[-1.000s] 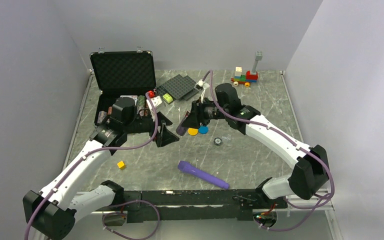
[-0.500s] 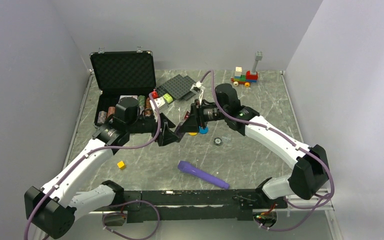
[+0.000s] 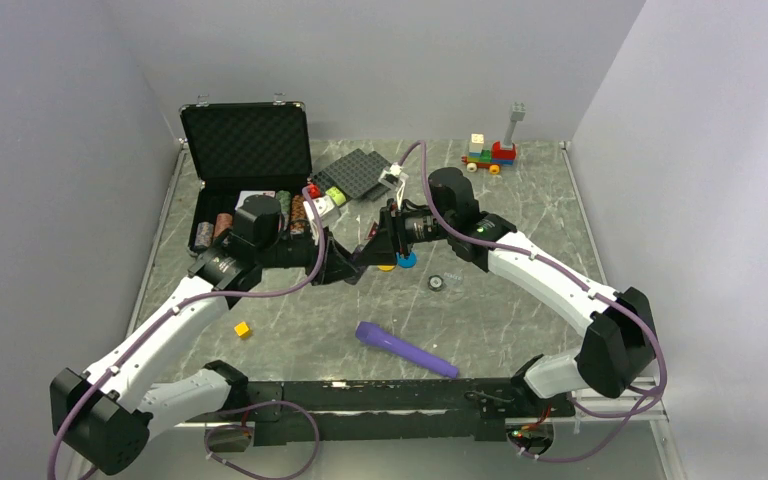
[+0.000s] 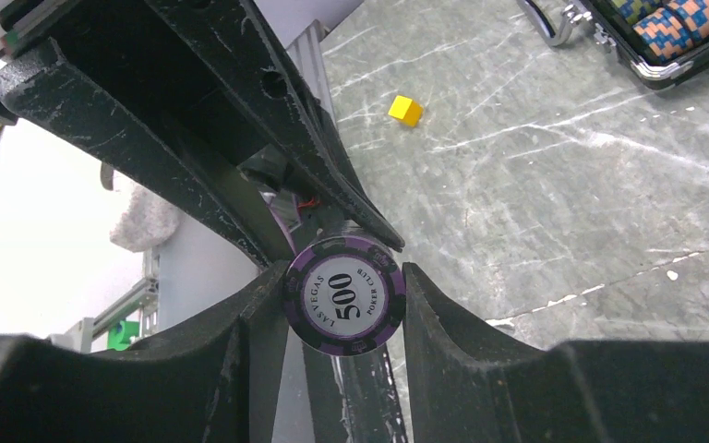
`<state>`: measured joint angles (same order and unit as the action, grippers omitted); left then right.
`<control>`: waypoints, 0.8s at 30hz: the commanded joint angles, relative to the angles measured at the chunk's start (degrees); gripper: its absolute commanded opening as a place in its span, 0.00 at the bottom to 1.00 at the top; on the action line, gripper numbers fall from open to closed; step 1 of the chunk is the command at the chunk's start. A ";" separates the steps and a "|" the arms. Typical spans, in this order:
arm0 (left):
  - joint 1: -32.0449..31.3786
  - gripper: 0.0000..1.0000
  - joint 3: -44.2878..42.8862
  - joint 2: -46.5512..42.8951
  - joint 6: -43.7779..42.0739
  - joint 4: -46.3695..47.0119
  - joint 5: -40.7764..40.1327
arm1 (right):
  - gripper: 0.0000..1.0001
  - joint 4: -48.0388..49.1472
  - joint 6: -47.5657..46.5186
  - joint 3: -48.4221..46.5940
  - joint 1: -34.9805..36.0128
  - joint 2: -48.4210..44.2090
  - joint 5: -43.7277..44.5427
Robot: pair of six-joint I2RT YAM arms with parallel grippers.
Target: Pack up texas hold em set
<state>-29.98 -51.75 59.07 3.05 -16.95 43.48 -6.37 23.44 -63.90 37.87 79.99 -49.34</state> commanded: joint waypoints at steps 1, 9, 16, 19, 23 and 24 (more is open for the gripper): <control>-0.15 0.02 -0.50 0.97 0.34 2.01 0.20 | 0.00 5.98 0.52 -0.94 0.33 -1.36 -1.84; -0.36 0.00 0.31 -0.89 0.22 2.81 -1.45 | 0.46 6.01 -0.41 0.35 0.21 -3.37 1.24; -0.43 0.00 0.76 -1.40 -0.05 3.40 -1.75 | 0.87 8.36 -0.30 1.87 0.25 -4.64 4.39; -0.43 0.00 0.78 -1.50 -0.37 3.22 -2.51 | 0.99 8.26 -0.64 2.35 0.16 -5.41 6.90; -0.39 0.00 0.15 -1.64 -2.26 0.66 -9.87 | 1.00 7.26 -1.30 2.83 -0.21 -7.22 13.83; -0.12 0.00 -0.12 -1.55 -2.34 -0.39 -12.61 | 1.00 7.01 -1.37 2.84 -0.26 -7.88 16.50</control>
<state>-30.20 -49.84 59.42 3.07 -18.52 38.02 -1.58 23.20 -61.54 37.91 75.44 -41.30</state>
